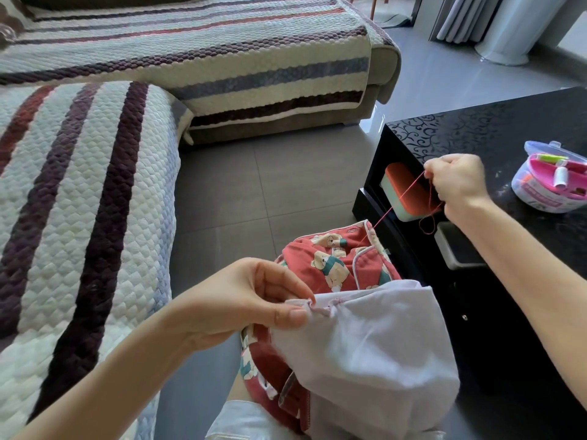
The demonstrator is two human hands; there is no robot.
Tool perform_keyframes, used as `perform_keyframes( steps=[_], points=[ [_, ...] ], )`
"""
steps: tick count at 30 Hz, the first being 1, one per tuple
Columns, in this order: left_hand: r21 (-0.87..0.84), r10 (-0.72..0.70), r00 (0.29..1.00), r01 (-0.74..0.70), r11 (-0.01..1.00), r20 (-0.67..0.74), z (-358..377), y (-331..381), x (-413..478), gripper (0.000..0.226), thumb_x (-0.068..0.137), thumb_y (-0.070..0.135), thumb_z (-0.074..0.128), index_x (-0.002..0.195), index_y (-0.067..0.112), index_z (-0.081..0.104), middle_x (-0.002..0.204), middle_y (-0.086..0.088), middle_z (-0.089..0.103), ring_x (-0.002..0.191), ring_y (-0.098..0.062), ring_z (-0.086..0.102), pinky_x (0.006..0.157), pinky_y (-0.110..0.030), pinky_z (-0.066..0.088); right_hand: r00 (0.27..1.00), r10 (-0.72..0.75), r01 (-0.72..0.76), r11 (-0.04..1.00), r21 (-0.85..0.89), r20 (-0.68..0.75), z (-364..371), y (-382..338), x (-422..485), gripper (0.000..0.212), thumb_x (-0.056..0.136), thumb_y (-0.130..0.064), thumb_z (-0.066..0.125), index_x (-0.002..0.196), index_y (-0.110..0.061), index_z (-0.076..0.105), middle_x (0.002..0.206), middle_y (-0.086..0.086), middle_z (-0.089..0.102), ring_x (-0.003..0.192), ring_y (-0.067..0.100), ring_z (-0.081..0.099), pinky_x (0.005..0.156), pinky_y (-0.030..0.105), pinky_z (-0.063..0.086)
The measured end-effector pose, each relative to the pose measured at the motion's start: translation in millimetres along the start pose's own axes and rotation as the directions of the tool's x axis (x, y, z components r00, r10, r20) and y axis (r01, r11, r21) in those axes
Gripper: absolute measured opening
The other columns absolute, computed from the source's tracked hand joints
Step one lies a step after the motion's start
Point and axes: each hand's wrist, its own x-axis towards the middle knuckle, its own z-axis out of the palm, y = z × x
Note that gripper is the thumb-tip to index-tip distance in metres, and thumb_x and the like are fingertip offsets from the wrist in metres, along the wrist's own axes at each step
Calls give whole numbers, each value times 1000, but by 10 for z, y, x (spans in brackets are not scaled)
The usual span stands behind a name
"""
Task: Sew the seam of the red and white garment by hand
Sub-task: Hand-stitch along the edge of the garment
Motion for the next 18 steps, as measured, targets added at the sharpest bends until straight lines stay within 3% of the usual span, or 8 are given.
perform_keyframes(
  steps=[4, 7, 10, 13, 16, 18],
  points=[
    [35, -64, 998, 63, 997, 4, 7, 9, 10, 18, 60, -1, 77, 74, 11, 76, 70, -6, 69, 58, -7, 64, 51, -13, 48, 997, -59, 52, 992, -117, -57, 133, 135, 82, 23, 74, -6, 53, 70, 16, 57, 58, 10, 34, 56, 20, 33, 53, 28, 27],
    [49, -85, 996, 85, 995, -3, 14, 29, -4, 19, 59, 0, 78, 74, 12, 77, 70, -6, 69, 58, -7, 63, 54, -13, 49, 994, -68, 58, 991, -123, -81, 166, 141, 128, 22, 73, -6, 53, 69, 15, 58, 59, 10, 33, 57, 20, 31, 51, 27, 24],
    [47, -107, 994, 108, 993, -26, 55, 58, -15, 21, 59, -7, 81, 73, 6, 73, 58, 0, 63, 48, -3, 57, 45, -11, 44, 996, -57, 54, 997, -51, -62, 177, 107, 103, 15, 76, -6, 54, 68, 5, 60, 55, 6, 35, 46, 13, 33, 43, 20, 26],
    [-21, -117, 992, 116, 993, -35, 119, 75, -26, 11, 65, -3, 71, 72, 4, 67, 51, 3, 59, 42, -1, 52, 38, -11, 39, 998, -56, 56, 998, -11, 37, 168, 61, 28, 20, 84, -14, 59, 64, -11, 58, 54, 2, 39, 39, 6, 34, 39, 16, 29],
    [-74, -102, 992, 97, 993, -74, 135, 66, -19, 9, 71, -4, 69, 73, 3, 64, 54, 2, 61, 43, -2, 54, 38, -11, 39, 974, -123, 130, 991, -21, 192, 136, -33, -261, 15, 87, -30, 68, 93, -17, 66, 74, -6, 57, 64, 5, 51, 58, 21, 43],
    [-83, -83, 992, 75, 994, -96, 133, 52, -11, 13, 69, -2, 75, 73, 5, 64, 55, 0, 61, 44, -3, 52, 37, -12, 38, 918, -206, 209, 978, 30, 339, 97, -134, -607, 15, 86, -28, 70, 97, -17, 67, 83, -9, 61, 70, 0, 55, 59, 15, 43]
  ],
)
